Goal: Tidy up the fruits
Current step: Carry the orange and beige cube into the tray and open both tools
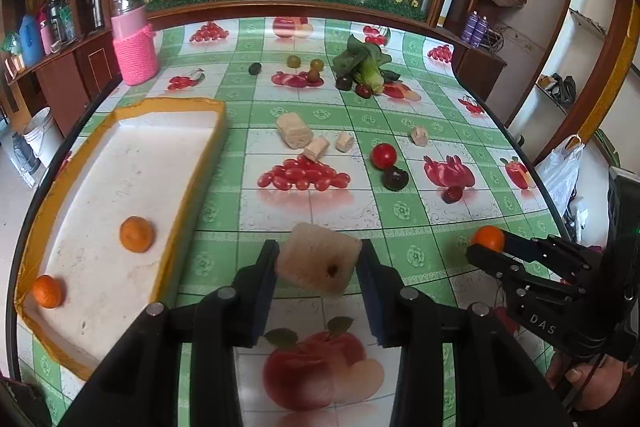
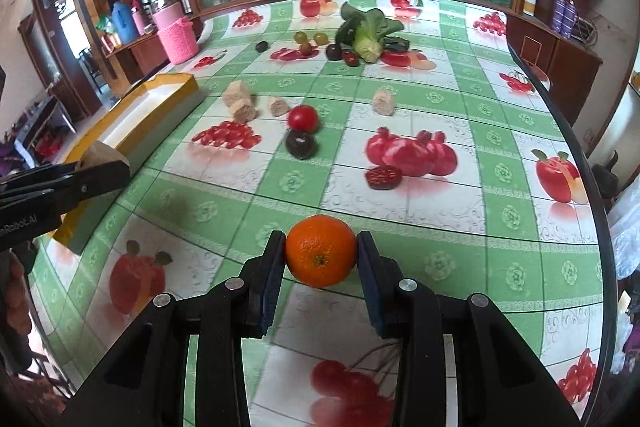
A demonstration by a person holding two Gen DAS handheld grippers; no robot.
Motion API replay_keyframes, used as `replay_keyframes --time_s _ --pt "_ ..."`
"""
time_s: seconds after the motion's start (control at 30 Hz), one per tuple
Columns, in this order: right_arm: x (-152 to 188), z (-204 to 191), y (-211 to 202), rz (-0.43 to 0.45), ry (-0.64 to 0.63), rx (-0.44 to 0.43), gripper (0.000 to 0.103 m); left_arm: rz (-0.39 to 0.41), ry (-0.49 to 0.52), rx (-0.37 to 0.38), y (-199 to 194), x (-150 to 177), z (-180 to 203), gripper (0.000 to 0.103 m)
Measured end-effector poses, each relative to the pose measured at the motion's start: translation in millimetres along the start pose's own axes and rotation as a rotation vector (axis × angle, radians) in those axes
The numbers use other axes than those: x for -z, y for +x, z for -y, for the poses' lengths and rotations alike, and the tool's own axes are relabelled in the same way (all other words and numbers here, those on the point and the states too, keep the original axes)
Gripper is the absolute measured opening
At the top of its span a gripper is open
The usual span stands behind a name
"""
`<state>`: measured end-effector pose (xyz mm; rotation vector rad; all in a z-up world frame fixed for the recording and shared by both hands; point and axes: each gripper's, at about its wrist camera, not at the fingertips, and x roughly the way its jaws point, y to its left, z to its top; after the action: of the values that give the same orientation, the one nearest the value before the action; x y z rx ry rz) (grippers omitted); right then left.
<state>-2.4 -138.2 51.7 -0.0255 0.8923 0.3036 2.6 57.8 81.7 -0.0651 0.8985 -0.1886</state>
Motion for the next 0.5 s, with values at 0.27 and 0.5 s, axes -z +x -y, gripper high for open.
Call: replay_keyframes --time_s 0.27,0.5 --pt "-25.0 -57.0 7.1 0.023 -0.082 -0.074 0.035 0.031 -0.052 -0.039 -18.1 0.7 -40.5 0.042" --pt "-56.3 -111.1 23.9 0.025 -0.142 -0.148 0.035 0.057 -0.127 -0.090 -29.6 -1.3 -93.4 0.042"
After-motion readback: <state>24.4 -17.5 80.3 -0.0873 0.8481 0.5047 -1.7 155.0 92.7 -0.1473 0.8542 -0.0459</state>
